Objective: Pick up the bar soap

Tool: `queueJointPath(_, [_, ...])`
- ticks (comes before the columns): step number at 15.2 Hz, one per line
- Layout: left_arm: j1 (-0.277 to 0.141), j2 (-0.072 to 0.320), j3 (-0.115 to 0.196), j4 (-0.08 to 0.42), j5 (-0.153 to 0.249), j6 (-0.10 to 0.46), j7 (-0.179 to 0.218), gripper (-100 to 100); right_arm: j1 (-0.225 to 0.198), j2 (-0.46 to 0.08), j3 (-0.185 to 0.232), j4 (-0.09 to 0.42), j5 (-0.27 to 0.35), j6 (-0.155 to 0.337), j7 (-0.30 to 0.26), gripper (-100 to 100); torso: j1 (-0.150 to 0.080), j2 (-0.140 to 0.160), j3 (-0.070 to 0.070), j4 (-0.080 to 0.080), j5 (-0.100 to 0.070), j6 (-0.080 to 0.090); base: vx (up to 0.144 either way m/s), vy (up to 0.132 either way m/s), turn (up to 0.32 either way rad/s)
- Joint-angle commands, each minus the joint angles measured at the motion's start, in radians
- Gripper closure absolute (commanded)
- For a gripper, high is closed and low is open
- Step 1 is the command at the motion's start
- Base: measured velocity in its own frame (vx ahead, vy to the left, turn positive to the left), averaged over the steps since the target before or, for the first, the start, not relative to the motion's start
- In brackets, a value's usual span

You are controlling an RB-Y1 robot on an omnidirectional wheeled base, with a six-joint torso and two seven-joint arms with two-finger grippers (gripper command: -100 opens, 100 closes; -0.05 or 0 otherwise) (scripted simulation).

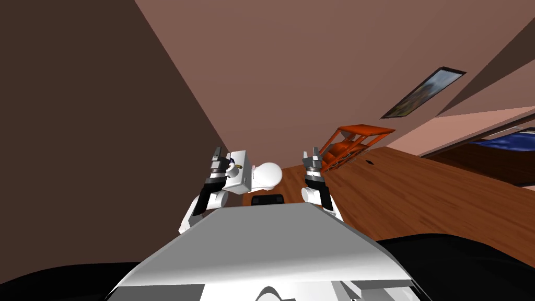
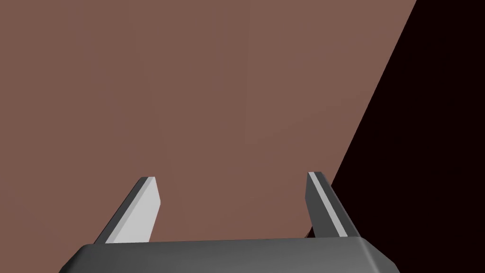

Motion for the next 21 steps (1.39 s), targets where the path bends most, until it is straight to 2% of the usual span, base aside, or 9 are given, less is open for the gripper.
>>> queueJointPath(1, [-0.006, 0.005, 0.003, 0.004, 0.003, 0.046, -0.005, -100, 0.0, 0.0, 0.0, 0.0, 0.0, 0.0, 0.0, 0, 0.0, 0.0, 0.0, 0.0, 0.0, 0.0, -0.013, -0.021, -0.033])
queueJointPath(2, [-0.006, 0.005, 0.003, 0.004, 0.003, 0.046, -0.005, -100, 0.0, 0.0, 0.0, 0.0, 0.0, 0.0, 0.0, 0, 0.0, 0.0, 0.0, 0.0, 0.0, 0.0, -0.009, -0.012, -0.001])
queueJointPath(9, [-0.064, 0.03, 0.024, 0.065, 0.021, 0.21, -0.052, -100, 0.0, 0.0, 0.0, 0.0, 0.0, 0.0, 0.0, 0, 0.0, 0.0, 0.0, 0.0, 0.0, 0.0, -0.012, -0.025, -0.075])
queueJointPath(12, [-0.064, 0.03, 0.024, 0.065, 0.021, 0.263, -0.052, -100, 0.0, 0.0, 0.0, 0.0, 0.0, 0.0, 0.0, 0, 0.0, 0.0, 0.0, 0.0, 0.0, 0.0, -0.007, -0.018, -0.043])
queueJointPath(13, [-0.086, 0.035, 0.033, 0.087, 0.028, 0.292, -0.068, -100, 0.0, 0.0, 0.0, 0.0, 0.0, 0.0, 0.0, 0, 0.001, -0.001, 0.0, 0.0, 0.0, 0.0, -0.004, -0.017, -0.083])
queueJointPath(16, [-0.086, 0.035, 0.033, 0.087, 0.028, 0.341, -0.068, -100, 0.0, 0.0, 0.0, 0.0, 0.0, 0.0, 0.0, 0, 0.001, -0.001, 0.0, 0.0, 0.0, 0.0, -0.002, -0.017, -0.046])
queueJointPath(17, [-0.111, 0.039, 0.041, 0.109, 0.034, 0.377, -0.084, -100, 0.0, 0.0, 0.0, 0.0, 0.0, 0.0, 0.0, 0, 0.001, -0.001, 0.0, 0.0, 0.0, 0.0, -0.002, -0.02, -0.092])
queueJointPath(20, [-0.111, 0.039, 0.041, 0.109, 0.034, 0.422, -0.084, -100, 0.0, 0.0, 0.0, 0.0, 0.0, 0.0, 0.0, 0, 0.001, -0.001, 0.0, 0.0, 0.0, 0.0, -0.005, -0.018, -0.039])
queueJointPath(21, [-0.136, 0.043, 0.051, 0.132, 0.041, 0.449, -0.101, -100, 0.0, 0.0, 0.0, 0.0, 0.0, 0.0, 0.0, 0, 0.001, -0.001, 0.0, 0.0, 0.0, 0.0, -0.005, -0.015, -0.079])
